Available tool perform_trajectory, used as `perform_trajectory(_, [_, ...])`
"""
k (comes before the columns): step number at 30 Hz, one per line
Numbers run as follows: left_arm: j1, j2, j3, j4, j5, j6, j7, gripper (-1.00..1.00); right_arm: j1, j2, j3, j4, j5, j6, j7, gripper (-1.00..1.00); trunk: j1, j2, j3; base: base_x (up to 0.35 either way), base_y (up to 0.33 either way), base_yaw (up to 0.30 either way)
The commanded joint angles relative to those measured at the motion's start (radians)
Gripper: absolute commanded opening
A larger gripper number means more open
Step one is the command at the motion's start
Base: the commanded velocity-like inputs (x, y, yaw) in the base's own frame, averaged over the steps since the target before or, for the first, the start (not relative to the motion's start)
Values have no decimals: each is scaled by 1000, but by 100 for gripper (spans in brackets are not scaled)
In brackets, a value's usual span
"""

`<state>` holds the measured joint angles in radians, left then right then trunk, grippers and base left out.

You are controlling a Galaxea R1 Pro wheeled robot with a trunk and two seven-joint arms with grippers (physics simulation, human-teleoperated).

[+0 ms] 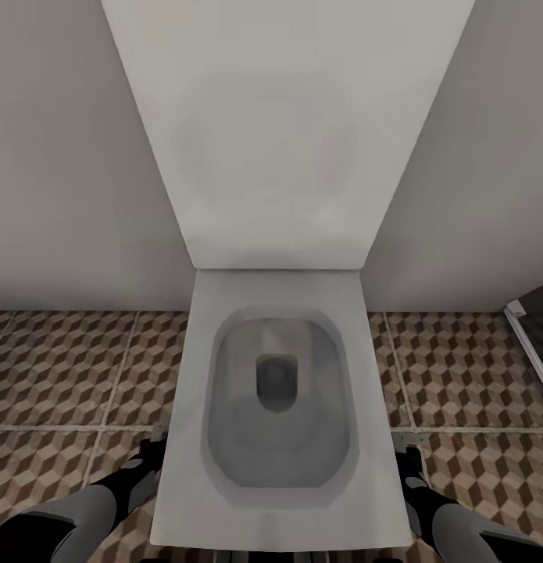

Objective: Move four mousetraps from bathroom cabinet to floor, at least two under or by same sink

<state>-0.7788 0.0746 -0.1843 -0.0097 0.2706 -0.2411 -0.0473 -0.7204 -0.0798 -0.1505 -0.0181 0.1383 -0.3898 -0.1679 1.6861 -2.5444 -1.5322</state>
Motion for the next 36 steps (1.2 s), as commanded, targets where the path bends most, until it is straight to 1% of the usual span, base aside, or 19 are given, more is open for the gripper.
perform_trajectory(1, [0, 2, -3, 2, 11, -3, -2, -100, -1, 0, -8, 1, 11, -3, -4, -100, 0, 0, -1, 0, 0, 0])
perform_trajectory(8, [0, 11, -3, 1, 12, 17, -2, -100, -1, 0, -8, 1, 10, -3, -4, -100, 0, 0, -1, 0, 0, 0])
perform_trajectory(25, [0, 13, -3, -1, 12, 26, -2, -100, -1, 0, -8, 1, 9, 0, -3, -100, 0, 0, -1, 0, 0, 0])
perform_trajectory(26, [0, 13, -3, -1, 12, 26, -2, -100, -1, 0, -8, 1, 9, 0, -3, 100, 0, 0, -1, 0, 0, 0])
perform_trajectory(36, [0, 13, -3, -1, 12, 25, -2, -100, -1, 0, -8, 1, 9, 3, -3, 100, 0, 0, -1, 0, 0, 0])
